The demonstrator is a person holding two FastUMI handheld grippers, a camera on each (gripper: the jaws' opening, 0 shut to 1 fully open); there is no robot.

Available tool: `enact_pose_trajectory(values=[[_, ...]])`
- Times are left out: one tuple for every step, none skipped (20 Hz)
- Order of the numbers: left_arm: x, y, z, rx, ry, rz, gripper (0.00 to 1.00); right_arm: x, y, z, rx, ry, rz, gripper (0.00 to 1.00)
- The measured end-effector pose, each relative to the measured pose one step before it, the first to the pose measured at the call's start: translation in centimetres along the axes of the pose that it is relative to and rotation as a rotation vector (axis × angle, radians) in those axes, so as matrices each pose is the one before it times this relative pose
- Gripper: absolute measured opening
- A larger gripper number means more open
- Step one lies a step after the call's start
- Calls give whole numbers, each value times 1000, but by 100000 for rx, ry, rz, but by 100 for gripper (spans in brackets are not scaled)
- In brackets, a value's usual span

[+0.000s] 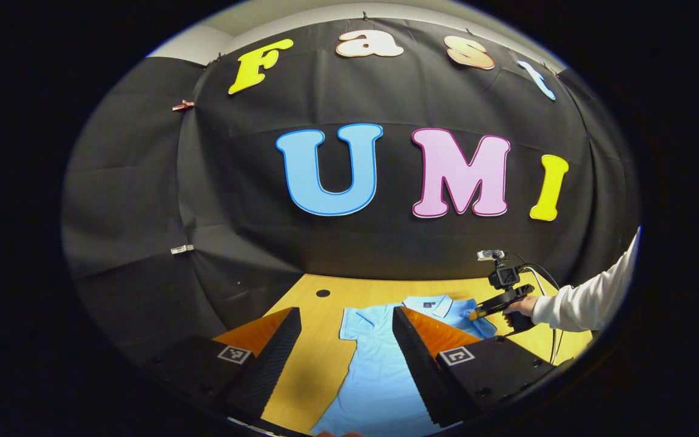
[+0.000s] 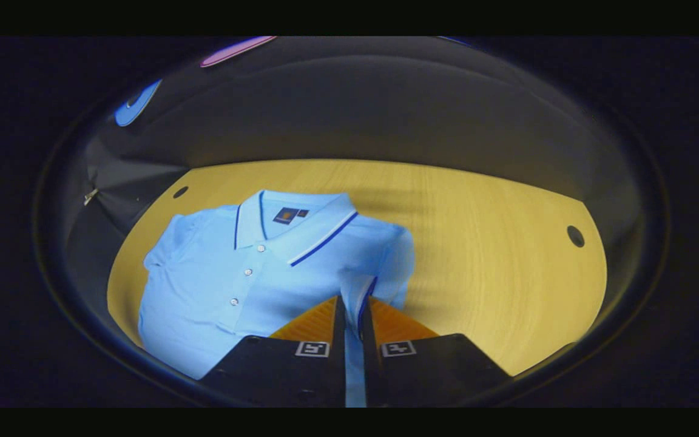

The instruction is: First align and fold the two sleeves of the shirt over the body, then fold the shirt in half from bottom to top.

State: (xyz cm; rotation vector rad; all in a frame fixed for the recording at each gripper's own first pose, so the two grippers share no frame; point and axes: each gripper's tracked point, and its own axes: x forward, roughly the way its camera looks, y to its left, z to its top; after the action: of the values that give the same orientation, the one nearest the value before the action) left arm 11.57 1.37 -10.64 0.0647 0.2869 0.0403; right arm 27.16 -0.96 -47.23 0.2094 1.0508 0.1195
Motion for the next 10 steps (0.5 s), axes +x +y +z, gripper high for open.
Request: enact_pose_trajectory(values=[[33,142,-279,-433,551,337,92,16,363,-232,-630,436,641,27],[-35,281,-213,-662,482,347,96,194,394,-183,-823,-26,744,37],[48,158,-76,-629,373,179,96,-198,496,31,-399,-605,1105,52],[120,83,-218,-607,504,23,96,-350,634,30,-52,-566,2040,57],[203,33,-132,-667,422,-243,92,-375,631,190,-94,-820,2306,71],[291,66,-146,-475,432,-478,92,-481,368,232,-668,-1381,1309,80],[412,94,-61,-194,232,-293,96,-707,255,535,-1000,-1993,814,96],[504,215,-55,47,172,-71,96,-507,105,480,-996,-2248,237,92],[514,207,71,-111,247,-136,96,-665,239,731,-612,-2665,733,99],[568,145,108,-404,-282,-381,96,-514,275,625,28,-2315,877,92]])
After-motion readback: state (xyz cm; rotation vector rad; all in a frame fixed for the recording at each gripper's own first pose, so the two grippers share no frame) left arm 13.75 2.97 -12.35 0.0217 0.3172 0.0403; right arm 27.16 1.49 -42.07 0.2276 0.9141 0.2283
